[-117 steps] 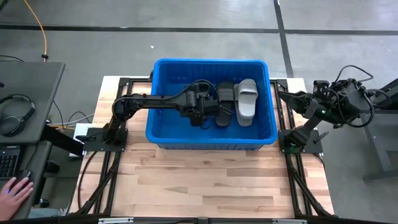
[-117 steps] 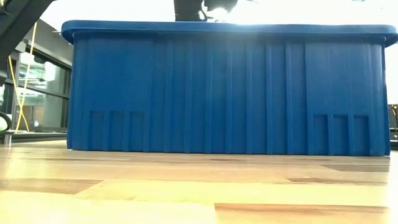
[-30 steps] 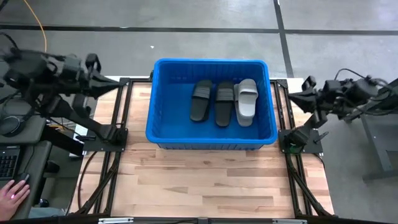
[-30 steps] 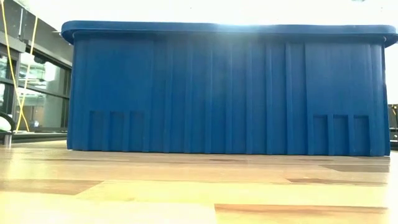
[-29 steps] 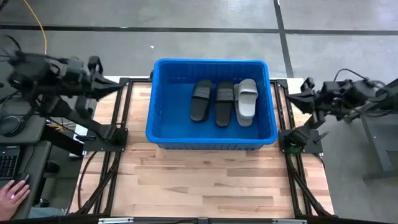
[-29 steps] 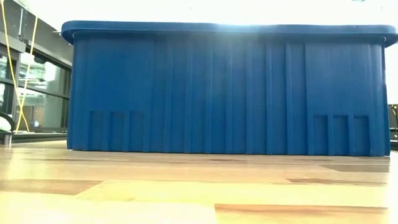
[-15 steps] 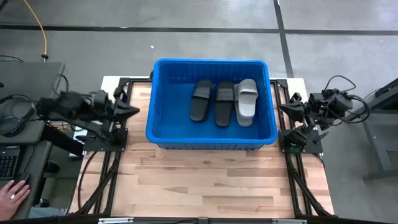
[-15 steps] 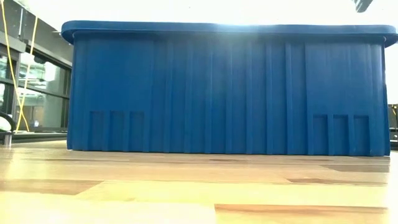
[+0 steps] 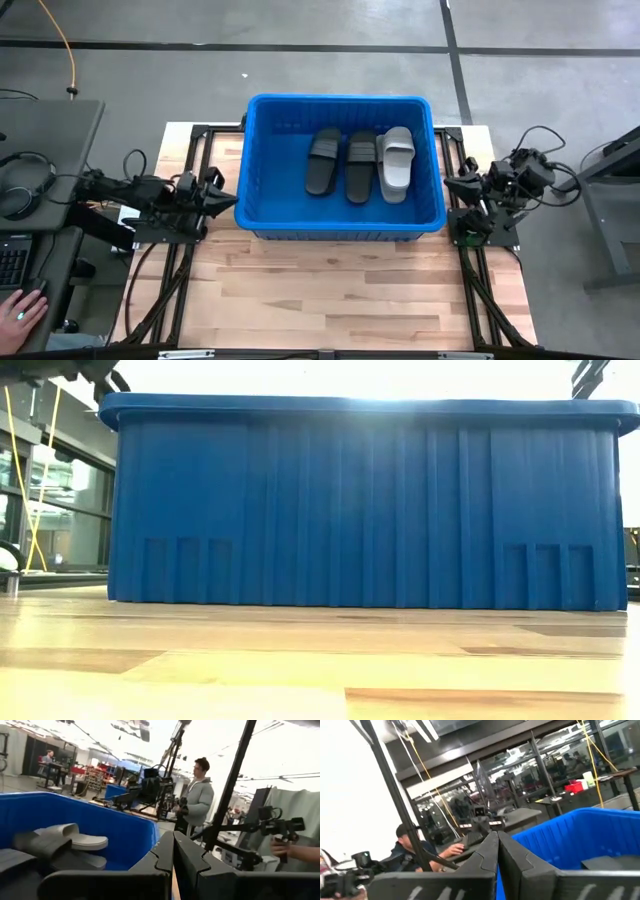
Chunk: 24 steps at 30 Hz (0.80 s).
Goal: Pick and place slides into bin
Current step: Return to Home Position
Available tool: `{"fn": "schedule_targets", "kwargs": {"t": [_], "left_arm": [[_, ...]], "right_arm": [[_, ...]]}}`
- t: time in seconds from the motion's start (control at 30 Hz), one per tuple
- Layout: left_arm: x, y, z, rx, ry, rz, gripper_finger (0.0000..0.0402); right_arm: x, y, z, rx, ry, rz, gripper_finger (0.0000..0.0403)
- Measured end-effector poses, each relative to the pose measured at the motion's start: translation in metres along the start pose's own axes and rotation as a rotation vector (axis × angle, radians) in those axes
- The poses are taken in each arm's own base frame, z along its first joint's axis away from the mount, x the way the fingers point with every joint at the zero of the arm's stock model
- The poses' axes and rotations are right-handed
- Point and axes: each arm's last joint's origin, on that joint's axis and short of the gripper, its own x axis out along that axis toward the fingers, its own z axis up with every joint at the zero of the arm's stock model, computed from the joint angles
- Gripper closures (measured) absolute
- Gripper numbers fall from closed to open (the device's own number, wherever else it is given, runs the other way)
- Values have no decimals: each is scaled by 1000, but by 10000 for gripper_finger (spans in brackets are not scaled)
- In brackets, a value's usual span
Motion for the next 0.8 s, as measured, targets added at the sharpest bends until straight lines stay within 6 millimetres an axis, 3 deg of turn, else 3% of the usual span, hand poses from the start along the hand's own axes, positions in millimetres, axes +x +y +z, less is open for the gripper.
{"fn": "schedule_targets", "kwargs": {"t": [0.27,0.43,0.8], "left_arm": [[-9,2,-17,-30,22,-139,402],[-14,4,-29,-79,143,-161,402],[-17,4,-28,-29,141,-207,402]], "right_arm": [[1,1,-15,-40,11,-11,403],[2,2,-23,-45,-3,0,403],[1,1,-55,-53,-105,18,403]]}}
